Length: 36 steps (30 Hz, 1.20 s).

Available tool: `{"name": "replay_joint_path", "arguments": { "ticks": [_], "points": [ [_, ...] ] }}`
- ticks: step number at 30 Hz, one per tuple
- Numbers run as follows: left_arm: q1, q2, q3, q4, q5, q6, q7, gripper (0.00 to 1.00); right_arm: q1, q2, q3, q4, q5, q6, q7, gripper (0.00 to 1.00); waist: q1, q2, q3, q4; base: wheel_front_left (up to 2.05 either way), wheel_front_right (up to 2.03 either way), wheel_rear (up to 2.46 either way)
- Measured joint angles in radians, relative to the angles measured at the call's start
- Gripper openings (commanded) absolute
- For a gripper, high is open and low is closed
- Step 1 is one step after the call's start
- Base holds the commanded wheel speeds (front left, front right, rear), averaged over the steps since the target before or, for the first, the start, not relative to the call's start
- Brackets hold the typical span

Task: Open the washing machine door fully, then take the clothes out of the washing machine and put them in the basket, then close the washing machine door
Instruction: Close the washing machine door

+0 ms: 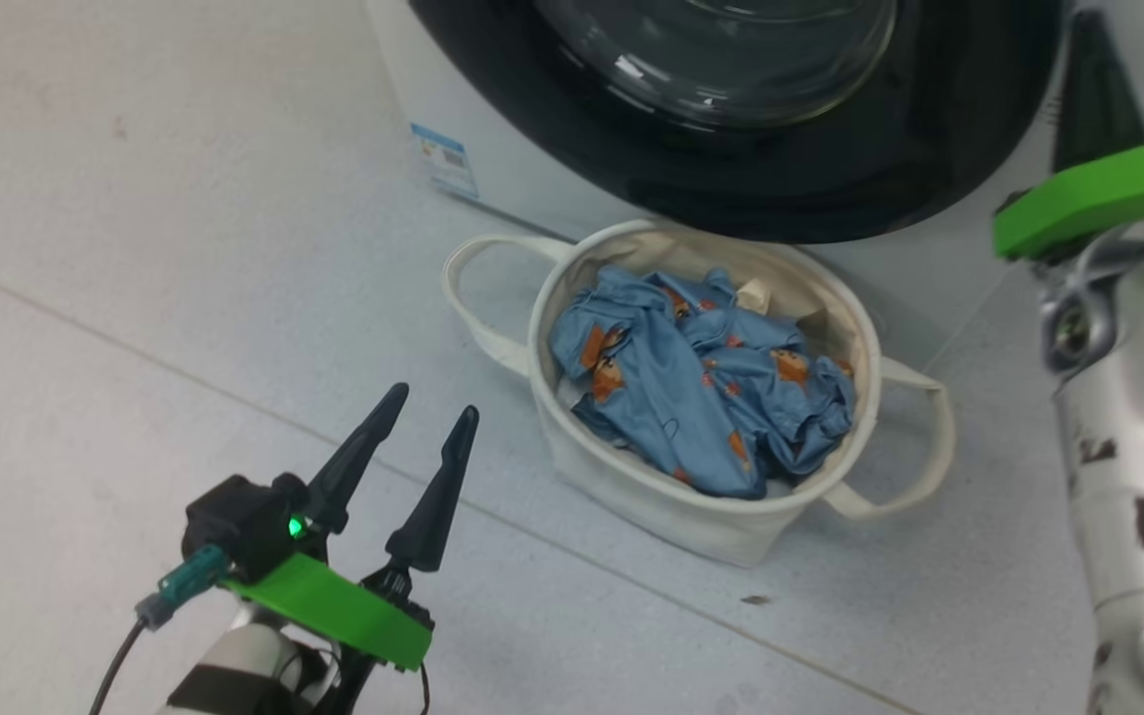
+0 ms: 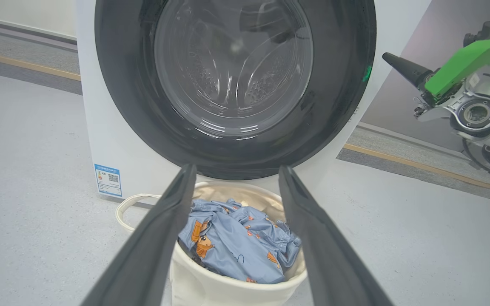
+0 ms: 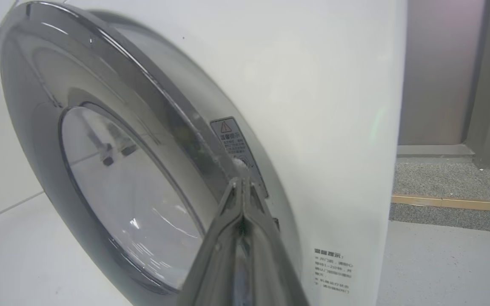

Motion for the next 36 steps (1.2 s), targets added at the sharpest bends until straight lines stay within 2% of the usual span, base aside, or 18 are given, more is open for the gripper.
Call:
{"name": "replay_joint_path", "arguments": {
  "ticks": [1, 2, 3, 10, 17, 29, 36],
  "points": [
    [0.001, 0.002, 0.0, 0.0, 0.0, 0.0, 0.0, 1.0, 0.015, 0.005, 0.019, -0.008, 0.009, 0.0, 0.0, 0.28, 0.0, 0.0, -0.006, -0.005, 0.0, 0.0, 0.0],
    [0.002, 0.005, 0.0, 0.0, 0.0, 0.001, 0.0, 1.0, 0.033, 0.009, 0.04, -0.015, 0.025, 0.0, 0.0, 0.77, 0.0, 0.0, -0.011, -0.011, 0.0, 0.0, 0.0],
    [0.004, 0.008, 0.001, 0.001, 0.0, 0.001, 0.0, 1.0, 0.054, 0.011, 0.066, -0.021, 0.044, 0.0, 0.0, 1.0, 0.0, 0.0, -0.017, -0.018, 0.0, 0.0, 0.0],
    [0.026, 0.025, 0.008, 0.0, -0.011, 0.013, 0.0, 1.0, 0.194, 0.009, 0.198, -0.122, 0.125, 0.0, 0.0, 1.0, 0.0, 0.0, -0.057, -0.082, 0.0, 0.0, 0.0],
    [0.071, 0.043, 0.033, -0.024, -0.03, 0.038, 0.0, 1.0, 0.314, 0.01, 0.285, -0.256, 0.175, 0.0, 0.0, 1.0, 0.0, 0.0, -0.092, -0.178, 0.0, 0.0, 0.0],
    [0.137, 0.086, 0.123, -0.084, -0.036, 0.081, -0.012, 1.0, 0.447, 0.021, 0.371, -0.404, 0.215, 0.0, 0.0, 1.0, 0.0, 0.0, -0.116, -0.356, 0.0, 0.0, 0.0],
    [0.154, 0.091, 0.149, -0.114, -0.047, 0.082, -0.015, 1.0, 0.536, 0.031, 0.374, -0.458, 0.223, 0.0, 0.0, 1.0, 0.0, 0.0, -0.109, -0.398, 0.0, 0.0, 0.0]
  ]
}}
